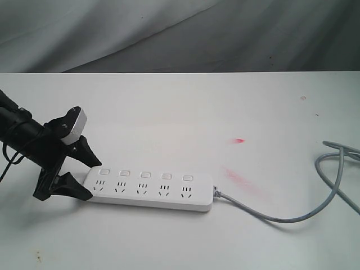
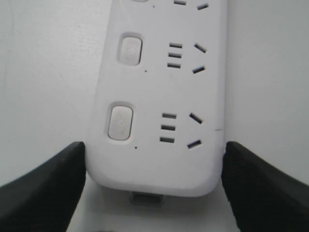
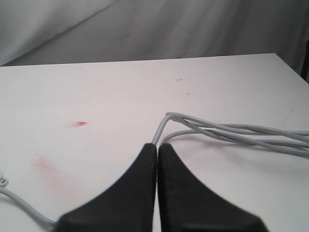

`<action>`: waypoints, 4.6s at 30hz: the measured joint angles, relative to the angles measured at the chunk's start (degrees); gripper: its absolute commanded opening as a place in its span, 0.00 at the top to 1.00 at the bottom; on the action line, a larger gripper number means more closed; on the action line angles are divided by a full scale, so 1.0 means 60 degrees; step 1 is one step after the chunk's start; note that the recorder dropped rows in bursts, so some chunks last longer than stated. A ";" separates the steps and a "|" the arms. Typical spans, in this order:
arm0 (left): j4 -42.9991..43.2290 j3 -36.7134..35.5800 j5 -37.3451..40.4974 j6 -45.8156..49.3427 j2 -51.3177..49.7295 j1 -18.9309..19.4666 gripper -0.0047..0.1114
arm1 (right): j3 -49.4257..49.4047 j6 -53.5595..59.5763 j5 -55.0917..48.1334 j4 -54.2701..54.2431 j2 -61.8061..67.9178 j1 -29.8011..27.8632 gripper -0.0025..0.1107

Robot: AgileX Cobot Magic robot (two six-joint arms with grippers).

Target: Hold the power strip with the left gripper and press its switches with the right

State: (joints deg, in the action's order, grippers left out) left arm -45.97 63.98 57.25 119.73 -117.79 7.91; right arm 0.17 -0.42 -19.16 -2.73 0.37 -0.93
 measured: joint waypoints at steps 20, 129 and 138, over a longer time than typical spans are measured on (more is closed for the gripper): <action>0.0392 0.0658 -0.0122 -0.3352 0.1286 0.0000 0.33 | 0.0000 0.0000 0.0000 0.0000 0.0000 0.0000 0.97; 0.6907 -1.0615 -0.6777 -2.0128 1.9594 -0.0793 0.95 | 0.0000 -0.0035 0.0000 0.0000 0.0000 0.0000 0.97; 0.6907 -1.0615 -0.6777 -2.0128 1.9594 -0.0793 0.95 | 0.0000 -0.0035 0.0000 0.0000 0.0000 0.0000 0.97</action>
State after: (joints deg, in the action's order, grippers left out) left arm -4.53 0.29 16.59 -1.04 -0.23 3.16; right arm 0.17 -0.62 -19.16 -2.73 0.37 -0.93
